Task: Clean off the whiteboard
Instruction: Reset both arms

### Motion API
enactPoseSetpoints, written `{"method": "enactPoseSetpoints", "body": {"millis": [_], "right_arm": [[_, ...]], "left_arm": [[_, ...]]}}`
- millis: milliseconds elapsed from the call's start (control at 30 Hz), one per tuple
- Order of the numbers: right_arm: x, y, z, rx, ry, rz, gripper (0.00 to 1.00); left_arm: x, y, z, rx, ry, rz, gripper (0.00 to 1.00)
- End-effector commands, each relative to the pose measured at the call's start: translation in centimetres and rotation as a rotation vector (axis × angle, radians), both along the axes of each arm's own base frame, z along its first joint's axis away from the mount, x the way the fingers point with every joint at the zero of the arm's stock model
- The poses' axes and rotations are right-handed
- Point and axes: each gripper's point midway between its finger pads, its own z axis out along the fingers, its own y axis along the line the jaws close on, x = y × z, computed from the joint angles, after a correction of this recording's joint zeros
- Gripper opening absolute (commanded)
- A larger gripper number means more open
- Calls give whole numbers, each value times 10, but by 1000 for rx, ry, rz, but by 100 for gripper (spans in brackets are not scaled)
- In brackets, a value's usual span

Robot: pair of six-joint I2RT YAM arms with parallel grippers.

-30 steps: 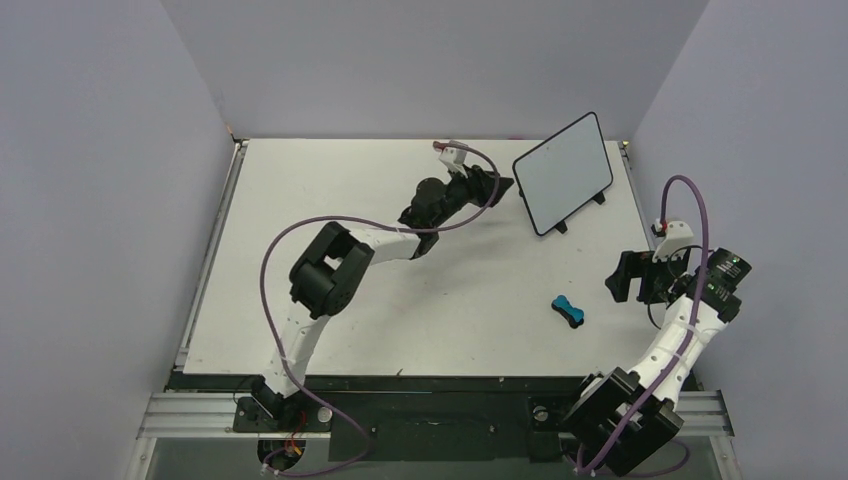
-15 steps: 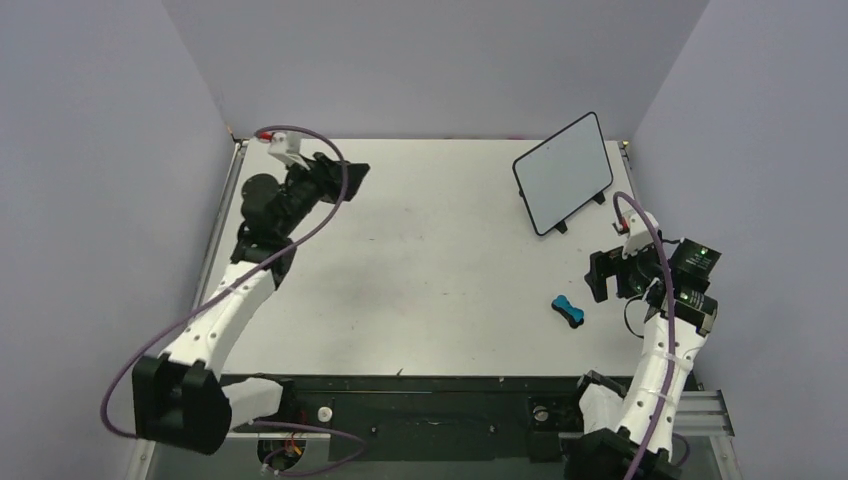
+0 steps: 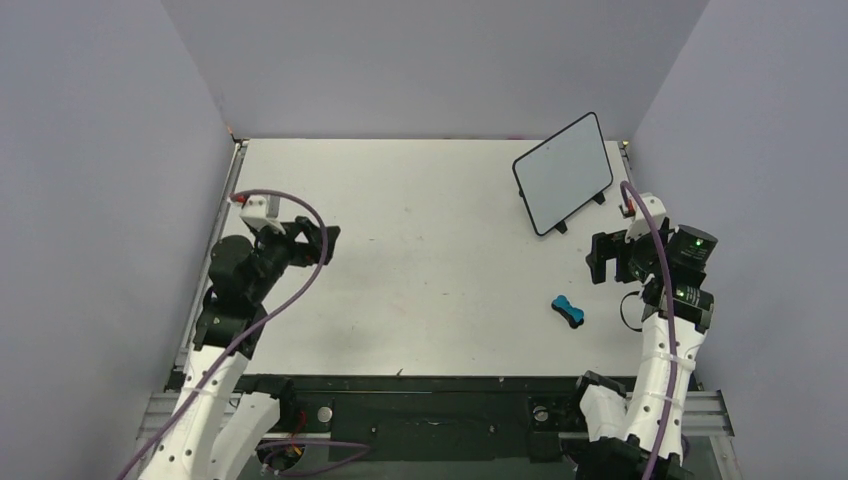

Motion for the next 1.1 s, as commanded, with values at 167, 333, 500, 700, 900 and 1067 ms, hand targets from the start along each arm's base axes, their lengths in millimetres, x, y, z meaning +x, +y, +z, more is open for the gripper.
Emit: {"method": "enactPoseSetpoints", "body": {"millis": [167,333,500,700,900,1067], "right_arm": [[15,-8,-6,26,-50,-56,87],[9,-17,-14,36,-31,-85,86],[7,-26,-9,106,-49,-138,87],[7,-39,-10,179,-50,-220,87],[8,-43,-10,187,-47,-238,87],[8,-45,-8,179,-56,-249,87]], "left_arm": [[-25,33,-61,105,15,158,84],[-27,34,-63,122,23,160,84],[-27,31,-66,126,25,146,84],[-28,30,-67,127,24,142,84],[-29,30,-67,127,23,139,84],[-29,29,-66,126,19,135,84]]}}
